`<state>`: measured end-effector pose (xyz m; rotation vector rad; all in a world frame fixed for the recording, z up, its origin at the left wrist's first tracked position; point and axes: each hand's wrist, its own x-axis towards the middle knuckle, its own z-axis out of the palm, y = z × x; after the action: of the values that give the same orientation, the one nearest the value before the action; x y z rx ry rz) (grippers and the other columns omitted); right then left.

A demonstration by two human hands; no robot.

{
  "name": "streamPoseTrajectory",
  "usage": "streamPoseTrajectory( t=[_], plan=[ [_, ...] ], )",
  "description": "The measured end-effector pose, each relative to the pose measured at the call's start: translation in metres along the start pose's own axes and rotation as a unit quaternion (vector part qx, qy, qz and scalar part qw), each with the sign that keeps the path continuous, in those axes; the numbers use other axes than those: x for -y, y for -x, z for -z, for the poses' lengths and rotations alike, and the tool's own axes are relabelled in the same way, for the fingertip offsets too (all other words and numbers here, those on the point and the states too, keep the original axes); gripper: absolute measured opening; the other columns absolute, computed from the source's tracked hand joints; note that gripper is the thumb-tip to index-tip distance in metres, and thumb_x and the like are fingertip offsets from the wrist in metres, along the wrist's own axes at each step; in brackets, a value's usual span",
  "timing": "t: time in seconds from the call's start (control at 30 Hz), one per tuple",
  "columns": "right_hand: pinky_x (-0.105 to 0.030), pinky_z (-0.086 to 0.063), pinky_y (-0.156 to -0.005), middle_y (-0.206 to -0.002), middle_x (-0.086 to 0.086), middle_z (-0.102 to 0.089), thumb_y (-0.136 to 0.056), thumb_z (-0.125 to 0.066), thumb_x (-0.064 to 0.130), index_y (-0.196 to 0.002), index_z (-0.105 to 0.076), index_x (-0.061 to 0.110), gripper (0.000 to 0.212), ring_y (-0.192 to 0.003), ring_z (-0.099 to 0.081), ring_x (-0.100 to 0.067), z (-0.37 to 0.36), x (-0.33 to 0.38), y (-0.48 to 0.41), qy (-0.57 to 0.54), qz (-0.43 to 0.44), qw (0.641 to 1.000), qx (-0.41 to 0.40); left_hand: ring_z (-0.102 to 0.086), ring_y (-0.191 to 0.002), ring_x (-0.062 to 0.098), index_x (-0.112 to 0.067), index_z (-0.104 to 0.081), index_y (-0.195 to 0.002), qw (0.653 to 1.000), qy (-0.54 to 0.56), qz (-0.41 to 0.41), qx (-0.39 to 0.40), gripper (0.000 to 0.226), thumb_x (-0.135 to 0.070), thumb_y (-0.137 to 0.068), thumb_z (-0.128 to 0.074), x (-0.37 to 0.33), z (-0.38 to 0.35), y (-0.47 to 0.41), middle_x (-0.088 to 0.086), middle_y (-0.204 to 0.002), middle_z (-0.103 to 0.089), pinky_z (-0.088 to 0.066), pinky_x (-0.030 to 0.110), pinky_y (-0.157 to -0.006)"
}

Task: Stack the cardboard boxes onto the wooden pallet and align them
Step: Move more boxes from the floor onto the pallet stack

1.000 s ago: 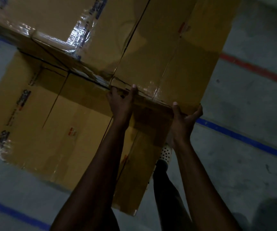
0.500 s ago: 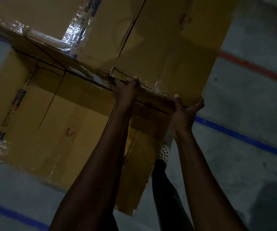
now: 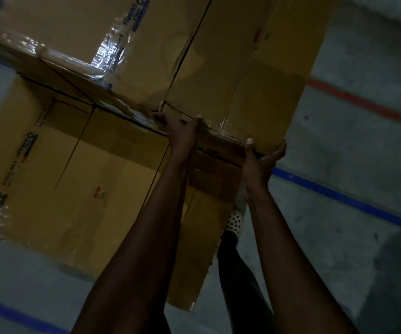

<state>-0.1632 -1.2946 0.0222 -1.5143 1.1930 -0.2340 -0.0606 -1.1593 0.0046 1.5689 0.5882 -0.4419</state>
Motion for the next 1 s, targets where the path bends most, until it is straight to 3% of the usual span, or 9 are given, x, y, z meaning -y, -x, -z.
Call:
streamPoseTrajectory(
  t=[0.1, 0.23, 0.27, 0.4, 0.57, 0.67, 0.73, 0.9, 1.0],
  plan=[
    [-0.032, -0.046, -0.100, -0.154, -0.016, -0.036, -0.093, -0.071, 0.033, -0.160, -0.006, 0.021, 0.094, -0.132, -0.048, -0.029, 0.006, 0.011, 0.006, 0.026, -0.012, 1.000, 0.013, -0.022, -0.153, 0.028, -0.020, 0.020, -0.159, 0.999, -0.016, -0.006, 0.029, 0.122, -0.030, -0.087, -0.079, -0.005, 0.019, 0.020, 0.010, -0.170, -0.003, -0.030, 0.040, -0.120],
    [-0.047, -0.031, -0.114, -0.168, -0.014, 0.000, -0.089, -0.074, 0.038, -0.161, 0.001, 0.022, 0.106, -0.154, -0.002, -0.034, 0.024, 0.031, 0.056, 0.109, -0.051, 0.992, 0.018, -0.028, -0.151, 0.028, -0.026, -0.009, -0.163, 0.998, -0.033, -0.013, 0.058, 0.115, -0.045, -0.077, -0.084, -0.015, 0.069, 0.068, 0.004, -0.169, -0.017, -0.037, 0.049, -0.118],
    [-0.048, -0.031, -0.115, -0.168, -0.014, 0.005, -0.089, -0.075, 0.039, -0.162, 0.000, 0.023, 0.106, -0.154, -0.001, -0.034, 0.029, 0.032, 0.077, 0.110, -0.070, 0.991, 0.024, -0.030, -0.150, 0.028, -0.027, -0.013, -0.163, 0.998, -0.031, -0.013, 0.061, 0.114, -0.045, -0.076, -0.085, -0.015, 0.082, 0.083, 0.005, -0.168, -0.021, -0.038, 0.048, -0.116],
    [-0.051, -0.038, -0.112, -0.165, -0.013, -0.006, -0.085, -0.075, 0.049, -0.160, -0.019, 0.026, 0.096, -0.146, -0.029, -0.036, 0.041, 0.018, 0.179, 0.092, -0.106, 0.990, 0.018, -0.029, -0.150, 0.029, -0.026, -0.017, -0.162, 0.996, -0.068, -0.017, 0.063, 0.102, -0.033, -0.084, -0.081, -0.017, 0.145, 0.139, 0.007, -0.167, -0.022, -0.041, 0.045, -0.111],
    [-0.028, -0.043, -0.093, -0.160, -0.007, -0.023, -0.089, -0.072, 0.045, -0.156, -0.031, 0.022, 0.082, -0.141, -0.039, -0.029, 0.048, 0.015, 0.309, 0.046, -0.087, 0.995, -0.004, -0.033, -0.147, 0.030, -0.026, -0.019, -0.161, 0.981, -0.134, -0.056, 0.127, 0.098, -0.036, -0.084, -0.080, -0.024, 0.235, 0.206, 0.010, -0.164, -0.028, -0.041, 0.040, -0.105],
    [-0.008, -0.040, -0.065, -0.158, -0.005, -0.028, -0.091, -0.071, 0.038, -0.152, -0.040, 0.021, 0.070, -0.137, -0.044, -0.027, 0.050, 0.024, 0.377, 0.021, -0.072, 0.997, -0.004, -0.039, -0.143, 0.028, -0.028, -0.022, -0.159, 0.974, -0.157, -0.080, 0.140, 0.094, -0.035, -0.085, -0.080, -0.035, 0.288, 0.248, 0.011, -0.159, -0.036, -0.044, 0.042, -0.105],
    [-0.013, -0.040, -0.064, -0.155, -0.006, -0.034, -0.091, -0.071, 0.040, -0.148, -0.045, 0.021, 0.065, -0.133, -0.048, -0.027, 0.052, 0.033, 0.411, 0.023, -0.053, 0.998, -0.012, -0.042, -0.140, 0.027, -0.030, -0.028, -0.157, 0.973, -0.161, -0.091, 0.136, 0.090, -0.036, -0.084, -0.080, -0.041, 0.320, 0.271, 0.010, -0.156, -0.040, -0.045, 0.043, -0.103],
    [-0.041, -0.059, -0.085, -0.139, -0.006, -0.050, -0.085, -0.069, 0.055, -0.130, -0.057, 0.030, 0.053, -0.115, -0.060, -0.026, 0.050, 0.041, 0.484, 0.030, -0.017, 0.999, -0.013, -0.050, -0.133, 0.027, -0.022, -0.034, -0.155, 0.977, -0.148, -0.091, 0.120, 0.081, -0.035, -0.087, -0.078, -0.046, 0.390, 0.320, 0.010, -0.150, -0.047, -0.048, 0.041, -0.099],
    [-0.037, -0.058, -0.082, -0.130, -0.008, -0.057, -0.081, -0.068, 0.060, -0.122, -0.061, 0.031, 0.050, -0.108, -0.063, -0.025, 0.042, 0.039, 0.527, 0.037, 0.003, 0.999, 0.005, -0.052, -0.131, 0.026, -0.020, -0.037, -0.153, 0.981, -0.121, -0.103, 0.114, 0.079, -0.032, -0.087, -0.078, -0.045, 0.430, 0.341, 0.011, -0.148, -0.049, -0.046, 0.035, -0.092]
  ],
)
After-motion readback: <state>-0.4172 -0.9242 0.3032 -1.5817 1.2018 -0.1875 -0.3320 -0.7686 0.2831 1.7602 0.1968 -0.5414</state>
